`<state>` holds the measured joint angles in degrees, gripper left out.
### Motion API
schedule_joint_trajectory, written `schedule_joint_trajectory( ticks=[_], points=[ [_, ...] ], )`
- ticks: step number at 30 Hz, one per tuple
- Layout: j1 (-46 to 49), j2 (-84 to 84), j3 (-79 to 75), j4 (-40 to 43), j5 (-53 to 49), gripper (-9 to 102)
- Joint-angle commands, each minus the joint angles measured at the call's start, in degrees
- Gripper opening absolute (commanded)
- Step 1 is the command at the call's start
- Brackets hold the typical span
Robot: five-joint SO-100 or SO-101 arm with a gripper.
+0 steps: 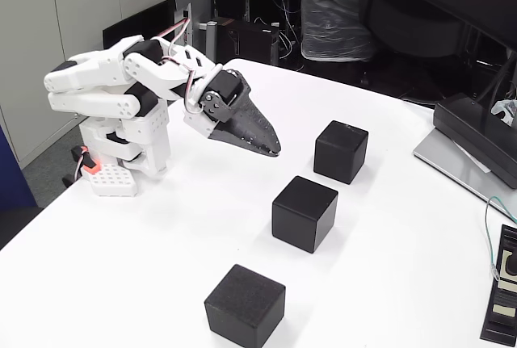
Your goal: Stack the 3 blocks
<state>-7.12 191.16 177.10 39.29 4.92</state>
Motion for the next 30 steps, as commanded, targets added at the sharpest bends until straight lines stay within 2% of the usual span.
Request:
schedule_joint_trajectory(
  ticks=[1, 12, 22, 25, 30],
  points=[
    [0.2, 0.2, -0.2, 0.3, -0.3, 0],
    [0.4, 0.2, -0.3, 0.8, -0.4, 1],
    [1.1, -0.1, -1.8, 1.1, -0.4, 27],
    [1.1, -0.1, -4.7, 4.4, -0.5, 29],
    [0.3, -0.1, -13.8, 15.6, -2.9, 28]
  ],
)
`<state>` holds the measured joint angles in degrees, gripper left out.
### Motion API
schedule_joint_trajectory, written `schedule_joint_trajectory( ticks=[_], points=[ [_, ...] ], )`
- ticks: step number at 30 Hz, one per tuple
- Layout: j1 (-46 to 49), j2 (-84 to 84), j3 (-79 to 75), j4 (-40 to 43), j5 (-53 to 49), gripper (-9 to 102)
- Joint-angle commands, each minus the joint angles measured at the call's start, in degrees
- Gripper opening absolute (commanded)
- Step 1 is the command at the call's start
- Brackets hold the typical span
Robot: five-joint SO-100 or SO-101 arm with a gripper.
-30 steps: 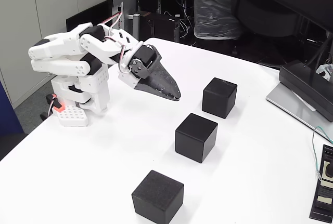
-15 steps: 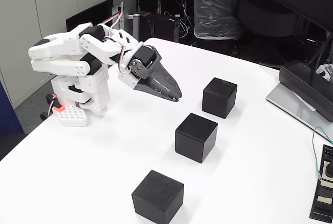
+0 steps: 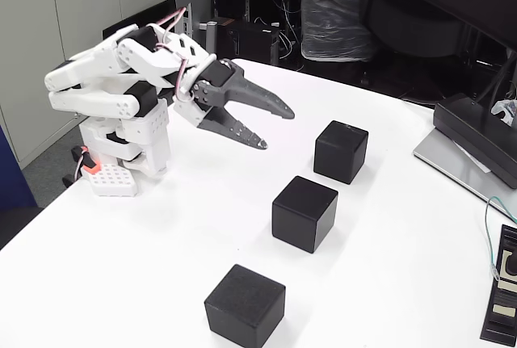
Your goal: Stack the 3 blocks
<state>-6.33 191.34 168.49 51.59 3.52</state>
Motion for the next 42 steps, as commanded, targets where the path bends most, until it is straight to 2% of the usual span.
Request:
schedule_joint_trajectory(
  ticks=[1, 9, 15, 23, 34, 42],
  points=[
    [-0.5, -0.2, -6.8, 4.8, -2.7, 28],
    [-0.6, -0.3, -13.3, 6.7, -11.9, 28],
    [-0.5, -0.4, -17.1, 7.3, -12.0, 28],
    [-0.7, -3.0, -28.8, 15.4, -11.9, 28],
    [-0.6, -35.0, -46.5, 17.2, -12.0, 28],
    [-0.6, -52.6, -52.3, 23.1, -12.7, 29]
  ],
)
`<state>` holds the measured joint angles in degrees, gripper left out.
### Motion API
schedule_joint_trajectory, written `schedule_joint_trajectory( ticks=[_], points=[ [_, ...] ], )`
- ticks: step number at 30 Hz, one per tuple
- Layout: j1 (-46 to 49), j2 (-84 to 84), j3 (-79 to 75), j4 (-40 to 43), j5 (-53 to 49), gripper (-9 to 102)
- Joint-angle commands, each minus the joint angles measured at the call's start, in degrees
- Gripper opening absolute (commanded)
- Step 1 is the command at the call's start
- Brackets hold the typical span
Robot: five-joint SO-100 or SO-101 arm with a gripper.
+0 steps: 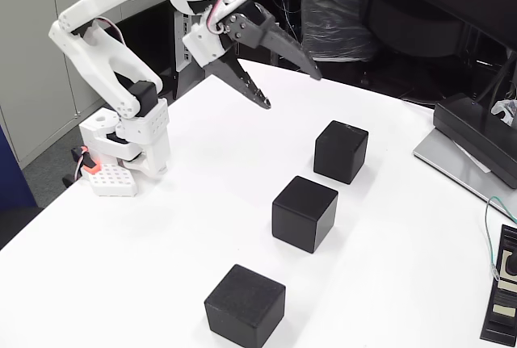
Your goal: Stack the 3 blocks
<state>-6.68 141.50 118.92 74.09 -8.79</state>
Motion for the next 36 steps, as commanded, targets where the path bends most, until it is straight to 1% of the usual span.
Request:
schedule_joint_trajectory(
  ticks=[1, 8, 13, 20, 25, 31, 36],
  points=[
    [-0.2, -3.9, -2.8, 0.6, -0.4, 29],
    [0.2, -10.6, -2.5, 0.5, -0.3, 29],
    [0.4, -19.8, -3.0, 0.3, -0.6, 29],
    [0.6, -30.1, -4.1, -6.4, -0.6, 29],
    [1.3, -31.4, -4.2, -7.1, -0.3, 29],
    [6.9, -31.6, -4.5, -7.6, 0.0, 29],
    [8.9, -31.9, -5.1, -10.4, 0.2, 29]
  ],
)
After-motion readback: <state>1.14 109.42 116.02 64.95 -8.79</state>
